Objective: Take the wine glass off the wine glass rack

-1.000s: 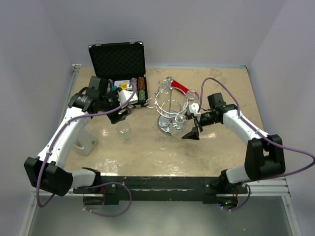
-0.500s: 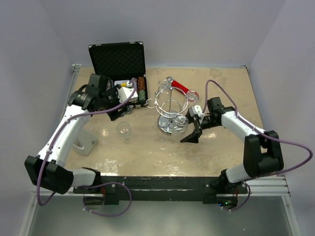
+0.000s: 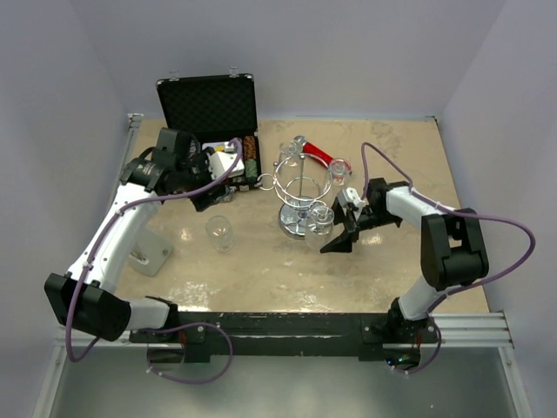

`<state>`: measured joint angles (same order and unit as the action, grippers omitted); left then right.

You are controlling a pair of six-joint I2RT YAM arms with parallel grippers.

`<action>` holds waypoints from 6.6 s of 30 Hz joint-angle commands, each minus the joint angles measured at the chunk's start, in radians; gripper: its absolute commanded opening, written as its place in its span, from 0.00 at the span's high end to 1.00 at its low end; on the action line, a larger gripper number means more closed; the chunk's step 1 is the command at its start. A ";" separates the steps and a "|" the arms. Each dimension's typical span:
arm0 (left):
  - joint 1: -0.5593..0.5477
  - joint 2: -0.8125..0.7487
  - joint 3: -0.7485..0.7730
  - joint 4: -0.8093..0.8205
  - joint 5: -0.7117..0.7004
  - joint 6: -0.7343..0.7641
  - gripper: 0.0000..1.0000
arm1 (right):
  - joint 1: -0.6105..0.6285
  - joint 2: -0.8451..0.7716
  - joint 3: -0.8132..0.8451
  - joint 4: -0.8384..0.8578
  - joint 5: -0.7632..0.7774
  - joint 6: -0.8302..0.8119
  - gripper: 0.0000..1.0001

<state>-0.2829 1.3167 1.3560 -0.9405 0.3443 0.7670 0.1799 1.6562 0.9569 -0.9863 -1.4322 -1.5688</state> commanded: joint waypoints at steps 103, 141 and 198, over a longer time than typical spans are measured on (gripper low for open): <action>-0.108 0.376 0.078 -0.214 0.301 0.214 0.30 | -0.347 -0.862 0.045 0.773 0.653 1.394 0.09; -0.042 0.644 0.083 -0.377 0.498 0.525 0.71 | -0.347 -0.829 0.115 0.615 0.704 1.310 0.09; -0.188 0.400 0.163 -0.132 0.004 0.132 0.58 | -0.347 -0.673 -0.050 0.718 0.523 1.130 0.01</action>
<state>-0.4698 1.7653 1.5108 -1.1248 0.3359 0.9257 -0.1646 0.9543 0.9028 -0.2764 -0.8272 -0.3748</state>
